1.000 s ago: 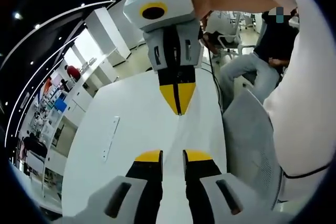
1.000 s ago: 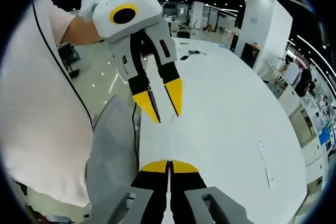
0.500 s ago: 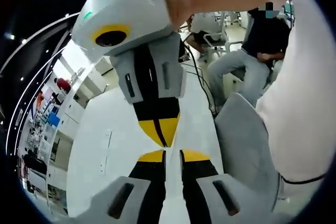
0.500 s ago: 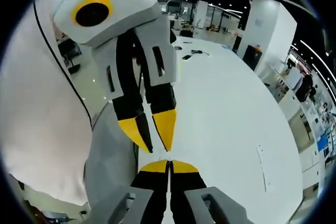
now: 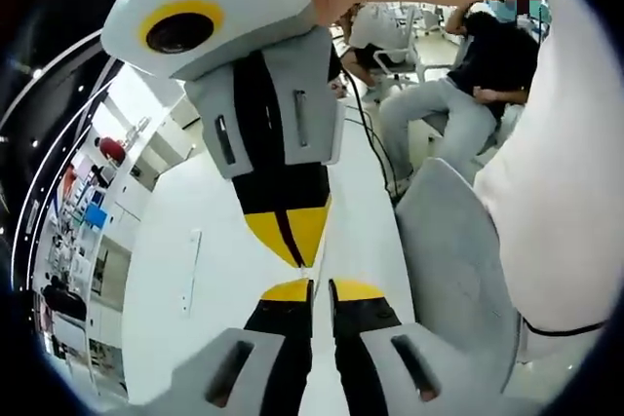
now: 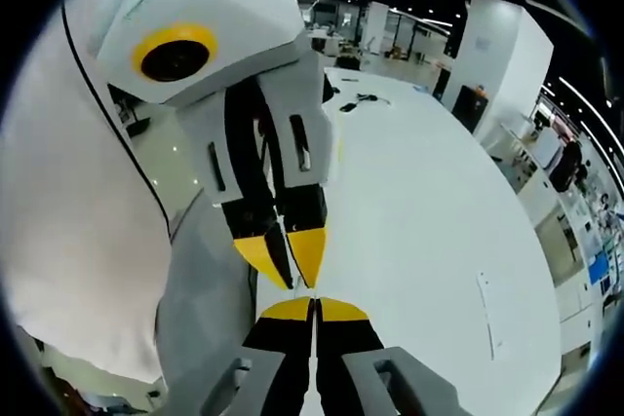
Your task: Arrange the food packaging bags into a neat stack by flattening each bag and aligning their edges.
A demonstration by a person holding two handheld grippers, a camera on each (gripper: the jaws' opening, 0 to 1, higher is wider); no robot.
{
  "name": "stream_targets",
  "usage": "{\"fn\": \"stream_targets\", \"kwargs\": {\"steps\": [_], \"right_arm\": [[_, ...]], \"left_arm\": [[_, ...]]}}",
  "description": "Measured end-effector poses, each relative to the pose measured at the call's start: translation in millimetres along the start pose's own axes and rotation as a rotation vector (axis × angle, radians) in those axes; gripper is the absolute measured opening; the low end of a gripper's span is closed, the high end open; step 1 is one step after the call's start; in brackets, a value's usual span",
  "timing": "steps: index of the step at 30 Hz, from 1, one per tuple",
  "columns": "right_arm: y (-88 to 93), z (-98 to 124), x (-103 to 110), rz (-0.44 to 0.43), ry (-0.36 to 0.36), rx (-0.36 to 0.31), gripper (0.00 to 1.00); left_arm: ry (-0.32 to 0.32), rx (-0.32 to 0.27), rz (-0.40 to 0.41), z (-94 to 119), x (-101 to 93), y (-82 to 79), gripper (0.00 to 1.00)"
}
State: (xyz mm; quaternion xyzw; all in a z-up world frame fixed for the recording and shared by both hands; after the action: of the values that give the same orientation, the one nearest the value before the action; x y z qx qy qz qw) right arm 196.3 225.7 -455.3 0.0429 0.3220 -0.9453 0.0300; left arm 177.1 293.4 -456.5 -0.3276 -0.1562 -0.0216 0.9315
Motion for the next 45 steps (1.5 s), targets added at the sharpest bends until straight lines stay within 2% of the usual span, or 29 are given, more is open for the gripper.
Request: {"fn": "stream_targets", "kwargs": {"steps": [3, 10, 24, 33, 45], "right_arm": [[0.9, -0.5, -0.1, -0.004, 0.000, 0.000, 0.00], [3.3, 0.2, -3.7, -0.012, 0.021, 0.008, 0.00], [10.2, 5.3, -19.1, -0.035, 0.111, 0.015, 0.00], [14.4, 11.9, -29.7, -0.058, 0.178, 0.012, 0.00], [20.9, 15.0, -35.2, -0.088, 0.215, 0.007, 0.00]], "left_arm": [[0.006, 0.001, -0.006, -0.9, -0.6, 0.5, 0.00], [0.046, -0.006, 0.001, -1.2, -7.3, -1.4, 0.00], [0.145, -0.015, 0.027, -2.0, -26.6, -4.3, 0.00], [0.166, -0.014, 0.033, -3.1, -36.5, -4.5, 0.00], [0.170, -0.026, 0.048, -3.2, -43.1, -2.3, 0.00]]}}
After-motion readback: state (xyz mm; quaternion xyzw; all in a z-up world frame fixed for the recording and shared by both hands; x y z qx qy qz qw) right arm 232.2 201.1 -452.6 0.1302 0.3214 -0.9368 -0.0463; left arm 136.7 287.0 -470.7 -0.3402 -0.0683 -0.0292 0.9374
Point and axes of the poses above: the point that each gripper's makers call its tool centre point, and the gripper's own axes: z roughly backward along the fingers, x roughly to its left, y roughly out of its underside, the point moved 6 cm from there along z, roughly backward along the fingers, and after that the axes turned 2 degrees about z, right-handed, at the moved point
